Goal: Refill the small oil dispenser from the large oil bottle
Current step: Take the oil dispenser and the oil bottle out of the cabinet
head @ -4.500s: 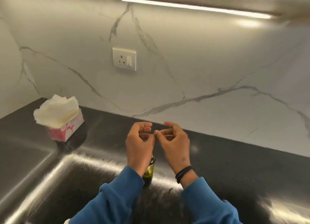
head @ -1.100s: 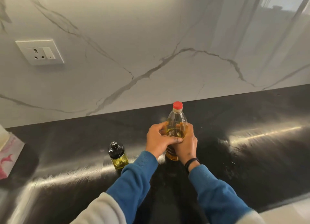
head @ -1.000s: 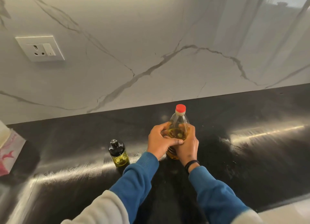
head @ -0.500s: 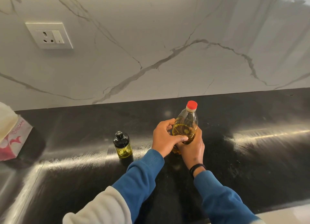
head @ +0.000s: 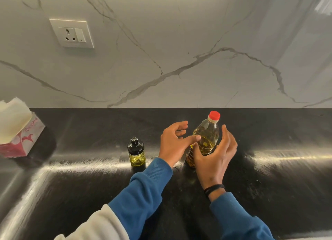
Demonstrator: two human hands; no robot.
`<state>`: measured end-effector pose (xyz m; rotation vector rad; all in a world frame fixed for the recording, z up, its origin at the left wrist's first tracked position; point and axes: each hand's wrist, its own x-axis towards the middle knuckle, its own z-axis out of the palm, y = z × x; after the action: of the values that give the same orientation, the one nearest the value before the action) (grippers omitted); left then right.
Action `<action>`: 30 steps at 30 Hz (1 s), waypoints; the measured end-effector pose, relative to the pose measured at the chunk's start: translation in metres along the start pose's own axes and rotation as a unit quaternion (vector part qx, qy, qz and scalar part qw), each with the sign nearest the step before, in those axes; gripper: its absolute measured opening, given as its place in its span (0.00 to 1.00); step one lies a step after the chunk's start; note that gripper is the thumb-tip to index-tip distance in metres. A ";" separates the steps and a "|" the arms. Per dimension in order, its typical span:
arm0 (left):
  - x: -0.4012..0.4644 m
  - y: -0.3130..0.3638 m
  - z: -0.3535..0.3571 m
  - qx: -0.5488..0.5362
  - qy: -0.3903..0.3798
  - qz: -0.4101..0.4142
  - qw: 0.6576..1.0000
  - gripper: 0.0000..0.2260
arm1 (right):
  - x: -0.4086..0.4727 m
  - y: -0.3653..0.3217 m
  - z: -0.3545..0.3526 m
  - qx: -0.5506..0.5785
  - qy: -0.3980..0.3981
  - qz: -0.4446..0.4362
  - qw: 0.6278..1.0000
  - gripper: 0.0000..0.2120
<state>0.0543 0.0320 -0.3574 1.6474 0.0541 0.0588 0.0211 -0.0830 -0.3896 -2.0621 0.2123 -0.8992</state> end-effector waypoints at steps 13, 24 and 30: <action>-0.029 0.140 -0.067 -0.071 0.215 0.191 0.955 0.13 | 0.068 -0.166 -0.021 0.287 -0.070 -0.157 0.942 0.18; -0.165 0.240 -0.104 0.088 0.429 0.296 0.849 0.10 | 0.048 -0.285 -0.081 0.421 -0.274 -0.255 0.826 0.06; -0.277 0.266 -0.127 0.160 0.526 0.289 0.784 0.12 | -0.008 -0.345 -0.127 0.514 -0.349 -0.256 0.741 0.08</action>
<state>-0.2308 0.1183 -0.0837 1.7163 0.4267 1.5181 -0.1271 0.0533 -0.0816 -1.2104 -1.0831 -0.2955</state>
